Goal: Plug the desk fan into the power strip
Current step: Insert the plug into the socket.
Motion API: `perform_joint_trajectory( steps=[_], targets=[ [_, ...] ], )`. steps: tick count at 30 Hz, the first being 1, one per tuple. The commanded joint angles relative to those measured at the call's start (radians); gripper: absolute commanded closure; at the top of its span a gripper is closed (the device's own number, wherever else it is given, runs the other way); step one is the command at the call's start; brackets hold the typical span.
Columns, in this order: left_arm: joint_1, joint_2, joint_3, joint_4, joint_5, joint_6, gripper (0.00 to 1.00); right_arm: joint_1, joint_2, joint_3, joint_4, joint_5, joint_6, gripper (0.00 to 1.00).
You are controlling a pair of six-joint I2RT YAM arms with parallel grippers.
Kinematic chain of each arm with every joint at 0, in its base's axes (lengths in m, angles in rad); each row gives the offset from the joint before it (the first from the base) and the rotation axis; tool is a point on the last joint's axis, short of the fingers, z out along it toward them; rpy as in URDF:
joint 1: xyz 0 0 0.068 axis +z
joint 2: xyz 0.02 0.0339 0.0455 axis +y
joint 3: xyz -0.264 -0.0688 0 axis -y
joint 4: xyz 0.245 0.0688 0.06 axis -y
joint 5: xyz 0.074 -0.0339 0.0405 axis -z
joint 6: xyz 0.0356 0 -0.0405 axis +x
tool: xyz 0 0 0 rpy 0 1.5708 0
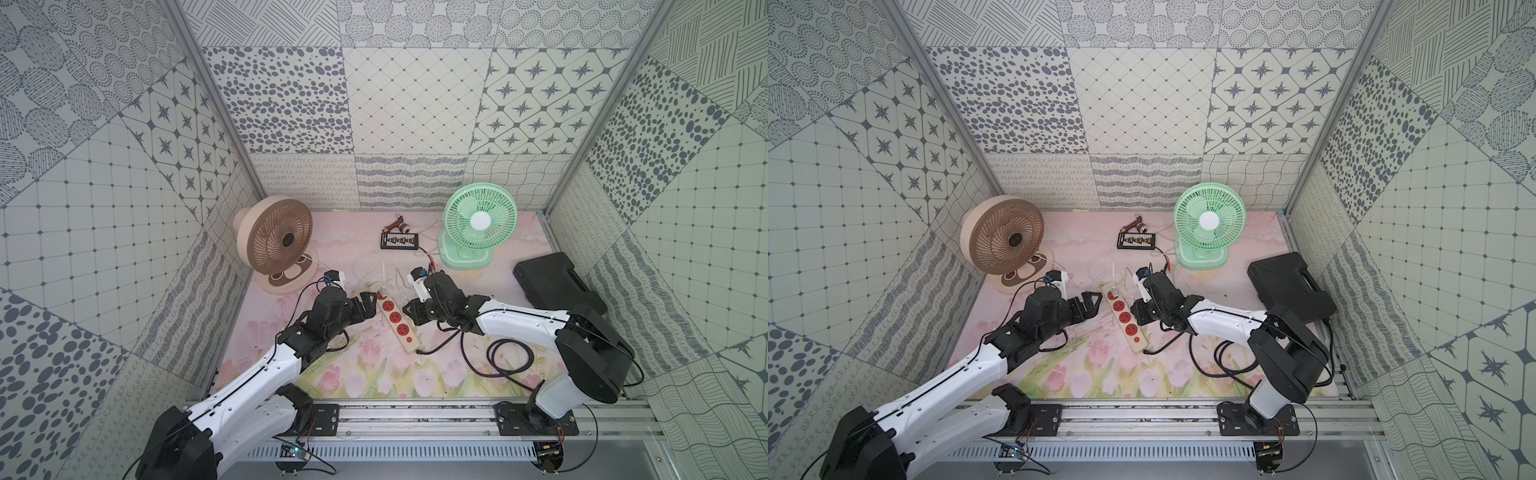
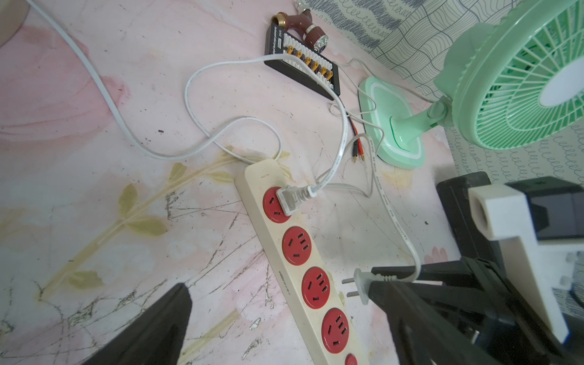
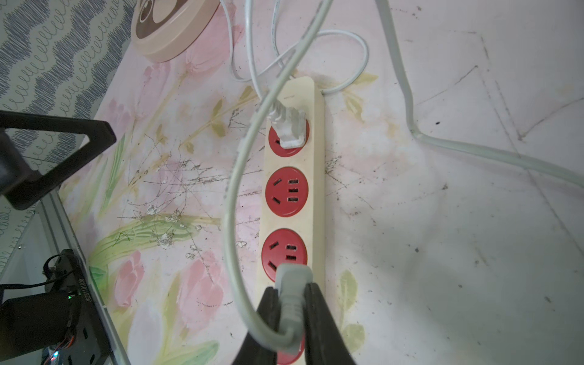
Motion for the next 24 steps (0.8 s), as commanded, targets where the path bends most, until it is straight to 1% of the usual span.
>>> perform_joint_trajectory(
  steps=[1, 24],
  targets=[
    [0.004, -0.007, -0.005, 0.017, 0.001, 0.012, 0.00, 0.014, 0.031, 0.045, -0.002, 0.036, -0.035, 1.00],
    [0.004, -0.016, -0.004, 0.013, -0.001, 0.014, 0.01, 0.040, 0.125, 0.098, -0.039, 0.051, -0.067, 1.00]
  ],
)
